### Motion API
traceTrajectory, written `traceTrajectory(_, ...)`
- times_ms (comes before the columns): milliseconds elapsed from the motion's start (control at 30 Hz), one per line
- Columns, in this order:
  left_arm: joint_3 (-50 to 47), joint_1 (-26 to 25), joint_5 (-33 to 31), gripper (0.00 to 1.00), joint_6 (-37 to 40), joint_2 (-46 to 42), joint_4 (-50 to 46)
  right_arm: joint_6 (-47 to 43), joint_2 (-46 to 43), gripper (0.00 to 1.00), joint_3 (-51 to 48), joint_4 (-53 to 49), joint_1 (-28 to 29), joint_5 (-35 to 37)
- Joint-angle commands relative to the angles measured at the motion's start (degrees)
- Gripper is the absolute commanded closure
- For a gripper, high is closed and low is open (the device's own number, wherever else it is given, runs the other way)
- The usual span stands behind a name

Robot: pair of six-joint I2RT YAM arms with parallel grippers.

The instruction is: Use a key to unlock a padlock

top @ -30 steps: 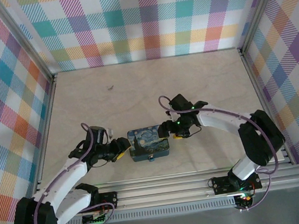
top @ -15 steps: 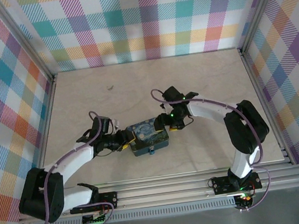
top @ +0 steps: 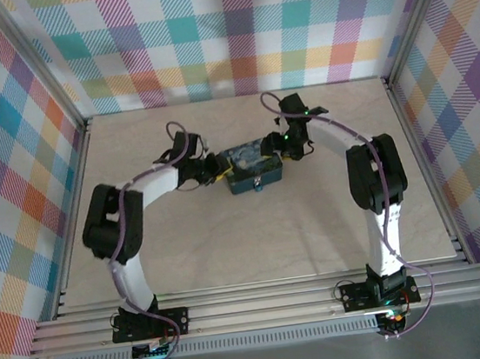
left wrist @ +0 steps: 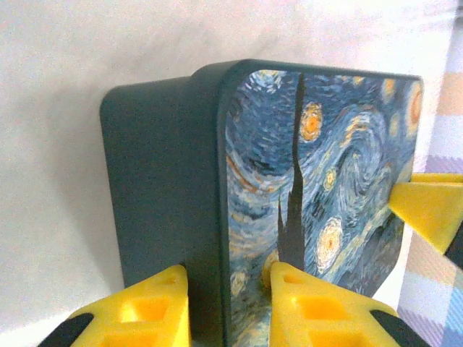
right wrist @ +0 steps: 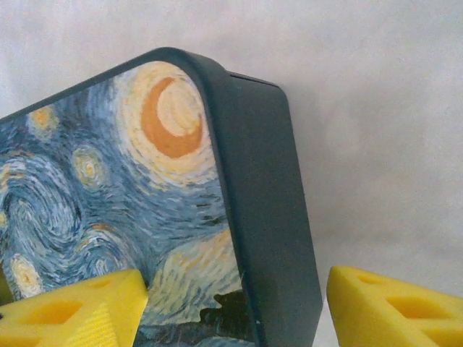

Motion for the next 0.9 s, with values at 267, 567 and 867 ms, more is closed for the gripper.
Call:
traceTrajectory(267, 28.04, -2.6, -6.16, 0.69, 2.95, 21.04, -13.79, -2.64, 11.31, 0.3, 15.79, -9.0, -2.55, 0.73)
traceTrajectory(567, 37.22, -2.43, -11.14, 0.51, 8.2, 19.34, -23.98, -3.94, 3.9, 0.2, 16.42, -10.34, -4.79, 0.42)
traceTrajectory(867, 42.08, 1.43, -17.95, 0.42, 12.48, 14.35, -32.77, -4.36, -9.39, 0.17, 4.15, -7.16, -4.9, -0.83)
